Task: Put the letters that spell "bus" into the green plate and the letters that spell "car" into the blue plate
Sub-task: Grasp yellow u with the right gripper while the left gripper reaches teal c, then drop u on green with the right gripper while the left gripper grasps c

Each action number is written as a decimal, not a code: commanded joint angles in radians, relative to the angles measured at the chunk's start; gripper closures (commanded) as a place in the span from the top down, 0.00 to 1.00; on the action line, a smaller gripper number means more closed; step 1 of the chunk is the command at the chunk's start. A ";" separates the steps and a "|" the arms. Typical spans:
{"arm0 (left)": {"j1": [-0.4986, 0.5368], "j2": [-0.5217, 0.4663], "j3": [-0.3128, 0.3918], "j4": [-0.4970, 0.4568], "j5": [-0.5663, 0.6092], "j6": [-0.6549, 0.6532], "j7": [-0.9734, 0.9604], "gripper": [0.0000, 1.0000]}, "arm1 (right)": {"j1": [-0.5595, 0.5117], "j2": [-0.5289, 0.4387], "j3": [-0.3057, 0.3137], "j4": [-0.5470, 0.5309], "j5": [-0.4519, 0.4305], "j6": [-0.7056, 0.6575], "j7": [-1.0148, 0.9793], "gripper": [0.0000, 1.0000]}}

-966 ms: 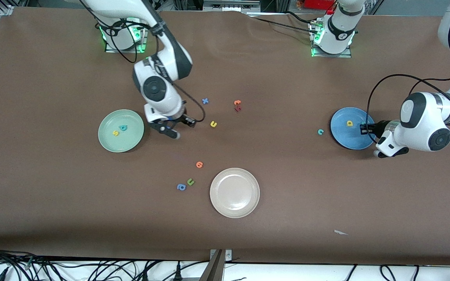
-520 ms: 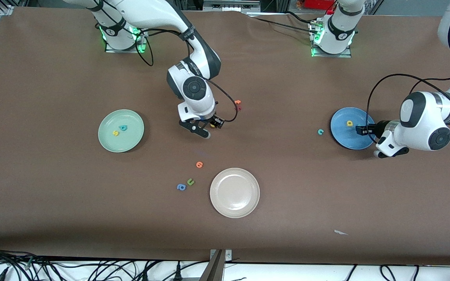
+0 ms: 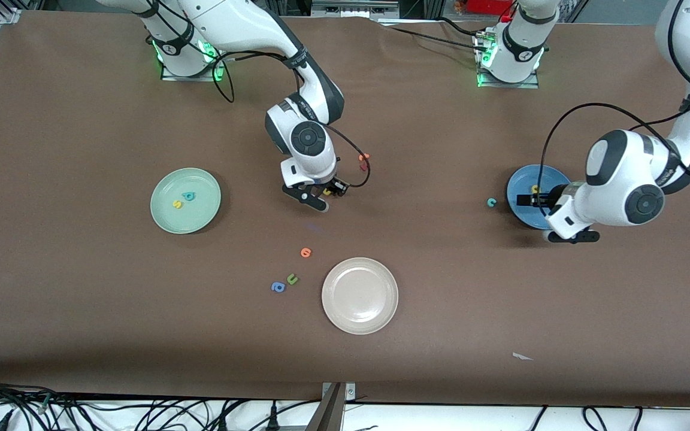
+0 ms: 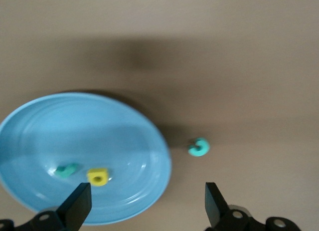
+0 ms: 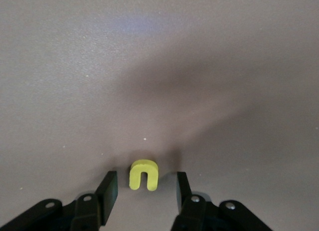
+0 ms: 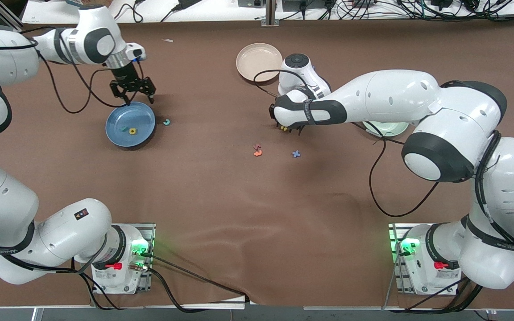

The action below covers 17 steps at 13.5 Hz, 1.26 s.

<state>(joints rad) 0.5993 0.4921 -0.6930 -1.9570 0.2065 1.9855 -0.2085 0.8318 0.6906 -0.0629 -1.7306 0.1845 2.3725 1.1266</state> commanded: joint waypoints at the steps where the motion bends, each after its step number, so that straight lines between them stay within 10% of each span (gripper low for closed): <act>1: -0.071 -0.006 0.000 -0.028 0.058 0.074 -0.006 0.99 | 0.012 0.020 -0.008 0.020 0.009 0.008 0.012 0.43; 4: -0.108 0.013 0.000 -0.098 0.111 0.220 -0.087 0.98 | 0.012 0.021 -0.008 0.020 0.009 0.008 0.012 0.25; 8: -0.110 0.013 0.000 -0.131 0.113 0.245 -0.091 0.67 | -0.002 -0.025 -0.037 0.032 -0.005 -0.085 -0.019 0.16; 17: -0.113 0.045 0.001 -0.168 0.185 0.248 -0.146 0.62 | 0.000 -0.264 -0.389 -0.179 0.003 -0.392 -0.667 0.16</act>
<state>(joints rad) 0.4878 0.5256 -0.6921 -2.1222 0.3550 2.2178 -0.3114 0.8243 0.5115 -0.3962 -1.7751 0.1821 1.9614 0.5893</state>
